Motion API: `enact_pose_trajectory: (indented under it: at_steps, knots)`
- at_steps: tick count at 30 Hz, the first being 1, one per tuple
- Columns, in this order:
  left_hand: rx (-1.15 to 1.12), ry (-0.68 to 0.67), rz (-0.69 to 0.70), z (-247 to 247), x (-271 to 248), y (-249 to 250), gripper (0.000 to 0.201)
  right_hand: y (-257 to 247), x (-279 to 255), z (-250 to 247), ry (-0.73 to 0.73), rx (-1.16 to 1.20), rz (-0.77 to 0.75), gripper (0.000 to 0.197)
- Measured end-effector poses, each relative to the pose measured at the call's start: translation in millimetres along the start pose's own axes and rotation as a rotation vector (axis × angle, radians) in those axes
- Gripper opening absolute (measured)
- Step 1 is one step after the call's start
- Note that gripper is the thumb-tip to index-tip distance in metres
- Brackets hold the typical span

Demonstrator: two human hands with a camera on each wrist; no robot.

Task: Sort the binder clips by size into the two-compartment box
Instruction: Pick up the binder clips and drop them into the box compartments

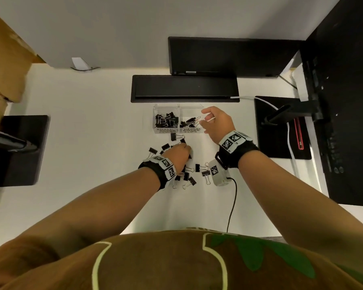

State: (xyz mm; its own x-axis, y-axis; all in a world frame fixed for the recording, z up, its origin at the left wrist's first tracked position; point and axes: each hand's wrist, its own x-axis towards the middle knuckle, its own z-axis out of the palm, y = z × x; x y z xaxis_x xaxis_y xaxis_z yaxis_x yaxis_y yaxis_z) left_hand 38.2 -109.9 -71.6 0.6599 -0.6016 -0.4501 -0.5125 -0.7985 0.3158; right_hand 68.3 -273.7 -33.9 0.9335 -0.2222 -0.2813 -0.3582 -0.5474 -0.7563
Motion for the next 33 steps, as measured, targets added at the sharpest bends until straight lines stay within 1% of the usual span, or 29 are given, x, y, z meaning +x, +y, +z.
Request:
enact_pose_trajectory:
  at_steps: [2,3,6,8,11,14,16,18,20,23,26,28,30,33]
  knots:
    - [-0.079,0.033,-0.017,-6,2,-1,0.028,9,-7,-1,-0.009,-0.033,-0.005,0.019]
    - [-0.13,0.071,-0.027,-11,3,-1,0.025,14,-12,-3,-0.02,-0.059,-0.002,0.017]
    - [-0.267,0.229,-0.063,-33,7,4,0.015,31,-33,-8,-0.076,-0.159,0.01,0.014]
    - [-0.322,0.321,-0.078,-51,12,6,0.016,44,-50,-9,-0.135,-0.23,0.022,0.017]
    - [-0.407,0.414,-0.111,-73,23,4,0.019,65,-75,-4,-0.234,-0.349,-0.003,0.023]
    - [-0.502,0.47,-0.176,-86,33,2,0.019,79,-92,4,-0.266,-0.387,-0.005,0.034]
    - [-0.531,0.491,-0.217,-90,37,0,0.02,83,-97,8,-0.263,-0.394,-0.008,0.037]
    - [-0.552,0.483,-0.242,-89,39,-1,0.025,85,-99,10,-0.252,-0.393,-0.019,0.035]
    - [-0.58,0.455,-0.231,-83,37,-2,0.031,85,-99,10,-0.231,-0.389,-0.02,0.033]
    - [-0.545,0.437,-0.17,-70,30,-1,0.037,82,-99,10,-0.2,-0.366,0.013,0.032]
    - [-0.485,0.4,-0.095,-55,16,7,0.033,78,-102,12,-0.179,-0.314,0.043,0.031]
    - [-0.419,0.329,-0.06,-38,5,14,0.027,75,-105,16,-0.176,-0.284,0.037,0.028]
    - [-0.336,0.211,-0.04,-18,-6,22,0.023,73,-108,21,-0.174,-0.275,0.022,0.026]
    - [-0.224,0.065,-0.037,9,-15,31,0.031,72,-110,29,-0.164,-0.314,0.004,0.025]
